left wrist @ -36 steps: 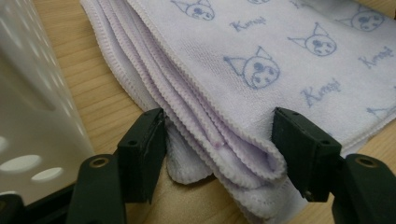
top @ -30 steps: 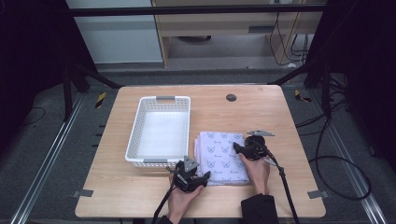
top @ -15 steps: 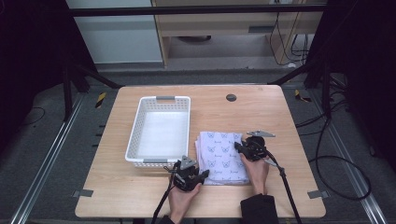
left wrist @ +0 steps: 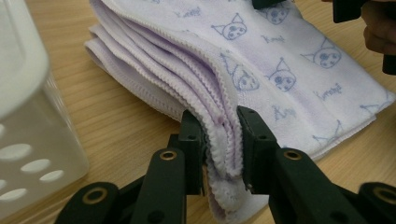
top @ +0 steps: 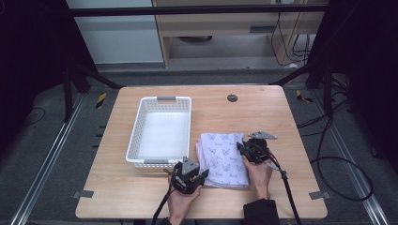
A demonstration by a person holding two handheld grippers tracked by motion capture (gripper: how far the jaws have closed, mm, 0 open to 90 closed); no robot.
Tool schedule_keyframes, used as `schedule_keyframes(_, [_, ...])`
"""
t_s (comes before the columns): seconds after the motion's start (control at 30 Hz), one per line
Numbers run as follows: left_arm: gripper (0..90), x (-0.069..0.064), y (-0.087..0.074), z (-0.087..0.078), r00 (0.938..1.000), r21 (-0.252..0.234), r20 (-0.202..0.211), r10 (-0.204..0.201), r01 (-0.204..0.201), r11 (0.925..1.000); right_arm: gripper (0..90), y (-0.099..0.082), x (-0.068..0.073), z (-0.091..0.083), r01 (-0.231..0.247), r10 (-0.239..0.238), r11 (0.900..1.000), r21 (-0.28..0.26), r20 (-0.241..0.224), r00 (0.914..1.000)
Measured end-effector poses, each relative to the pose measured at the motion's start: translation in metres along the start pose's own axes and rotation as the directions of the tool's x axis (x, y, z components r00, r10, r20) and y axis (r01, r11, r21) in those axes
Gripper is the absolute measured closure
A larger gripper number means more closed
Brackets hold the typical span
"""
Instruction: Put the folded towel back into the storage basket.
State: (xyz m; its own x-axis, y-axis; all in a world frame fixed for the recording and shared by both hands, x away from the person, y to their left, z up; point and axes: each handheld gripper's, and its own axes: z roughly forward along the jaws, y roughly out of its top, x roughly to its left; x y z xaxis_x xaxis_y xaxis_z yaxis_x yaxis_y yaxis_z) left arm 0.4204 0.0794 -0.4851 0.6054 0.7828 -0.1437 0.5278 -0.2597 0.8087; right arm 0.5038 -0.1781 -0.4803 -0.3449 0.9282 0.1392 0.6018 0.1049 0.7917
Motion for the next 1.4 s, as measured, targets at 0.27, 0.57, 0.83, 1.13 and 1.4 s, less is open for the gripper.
schedule_keyframes(0.27, [72.0, -0.007, 0.009, -0.018, 0.9992, -0.044, 0.004, 0.041, -0.041, 0.9982, 75.7, 0.008, 0.008, -0.029, -0.002, 0.001, 0.9954, -0.096, -0.004, 1.0])
schedule_keyframes(0.57, [72.0, -0.015, 0.025, -0.042, 0.9966, -0.097, 0.009, 0.082, -0.081, 0.992, 75.6, 0.021, 0.017, -0.057, 0.023, -0.023, 0.9864, -0.163, 0.006, 0.9997])
schedule_keyframes(0.83, [72.0, -0.014, 0.039, -0.058, 0.9949, -0.127, 0.002, 0.101, -0.1, 0.9869, 75.5, 0.038, 0.029, -0.076, 0.037, -0.036, 0.9761, -0.214, 0.007, 0.9993])
schedule_keyframes(1.13, [72.0, -0.009, 0.064, -0.073, 0.9929, -0.149, -0.003, 0.119, -0.118, 0.9817, 75.6, 0.061, 0.038, -0.087, 0.043, -0.039, 0.9642, -0.262, 0.019, 0.9991])
schedule_keyframes(1.4, [72.1, -0.001, 0.09, -0.077, 0.993, -0.156, 0.036, 0.113, -0.106, 0.9821, 75.6, 0.078, 0.037, -0.094, 0.032, -0.022, 0.9549, -0.295, 0.037, 0.9991])
